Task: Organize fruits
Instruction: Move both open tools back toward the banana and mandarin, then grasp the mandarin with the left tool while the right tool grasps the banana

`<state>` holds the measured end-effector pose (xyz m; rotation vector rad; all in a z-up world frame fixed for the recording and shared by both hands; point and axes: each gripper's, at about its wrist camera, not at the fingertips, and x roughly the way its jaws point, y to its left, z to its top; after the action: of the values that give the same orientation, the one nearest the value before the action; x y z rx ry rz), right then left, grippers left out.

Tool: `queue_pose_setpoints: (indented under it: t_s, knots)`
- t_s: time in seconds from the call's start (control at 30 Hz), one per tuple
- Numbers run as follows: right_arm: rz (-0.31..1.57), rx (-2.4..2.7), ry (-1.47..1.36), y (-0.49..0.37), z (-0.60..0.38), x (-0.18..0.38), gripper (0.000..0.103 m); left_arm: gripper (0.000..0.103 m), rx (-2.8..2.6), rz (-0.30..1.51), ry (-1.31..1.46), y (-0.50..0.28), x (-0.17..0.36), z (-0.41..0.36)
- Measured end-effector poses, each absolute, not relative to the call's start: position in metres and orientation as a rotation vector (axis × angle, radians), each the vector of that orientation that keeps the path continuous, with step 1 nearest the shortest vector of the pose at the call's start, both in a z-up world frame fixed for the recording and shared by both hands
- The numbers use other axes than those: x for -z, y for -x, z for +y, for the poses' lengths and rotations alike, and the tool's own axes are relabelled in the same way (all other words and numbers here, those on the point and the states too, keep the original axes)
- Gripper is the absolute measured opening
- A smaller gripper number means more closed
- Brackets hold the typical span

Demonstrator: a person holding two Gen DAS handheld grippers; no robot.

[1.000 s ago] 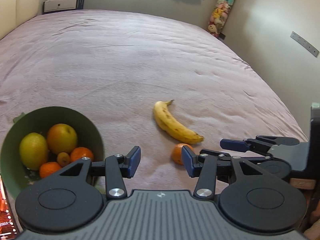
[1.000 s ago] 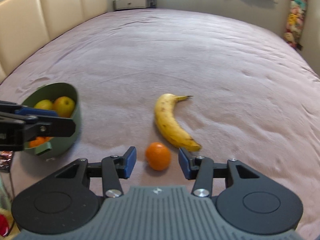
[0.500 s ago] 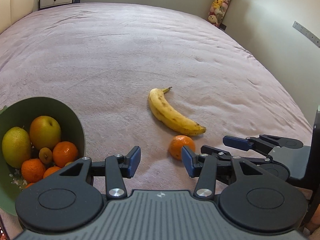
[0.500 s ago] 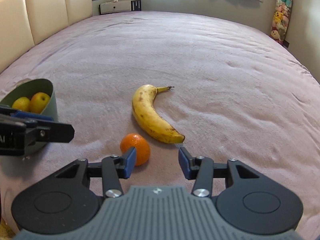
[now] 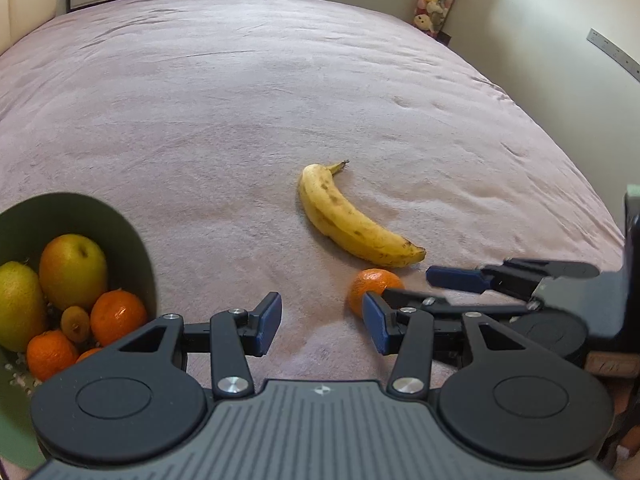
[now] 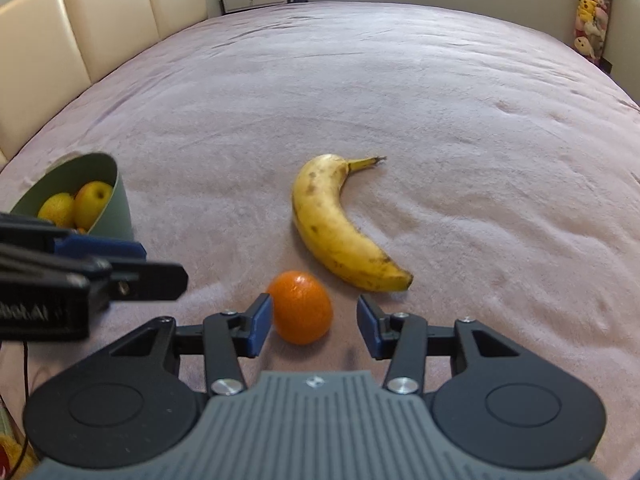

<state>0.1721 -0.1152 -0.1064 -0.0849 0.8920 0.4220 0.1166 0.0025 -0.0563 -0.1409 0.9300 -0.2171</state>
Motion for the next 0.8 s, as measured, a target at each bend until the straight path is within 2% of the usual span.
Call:
queue_pose_setpoints:
  t_s: [0.2, 0.47, 0.6, 0.8]
  knots:
    - [0.847, -0.340, 0.096, -0.183, -0.129, 0.098, 0.045, 0.056, 0.294, 0.930, 0.144, -0.124, 0.065, -0.013]
    - [0.880, -0.287, 0.085, -0.197, -0.147, 0.109, 0.044, 0.056, 0.328, 0.943, 0.034, -0.133, 0.091, -0.044]
    - [0.894, -0.263, 0.077, -0.203, -0.156, 0.113, 0.044, 0.064, 0.328, 0.941, 0.046, -0.140, 0.100, -0.049]
    - [0.899, -0.262, 0.082, -0.209, -0.161, 0.118, 0.044, 0.065, 0.321, 0.965, 0.022, -0.149, 0.109, -0.061]
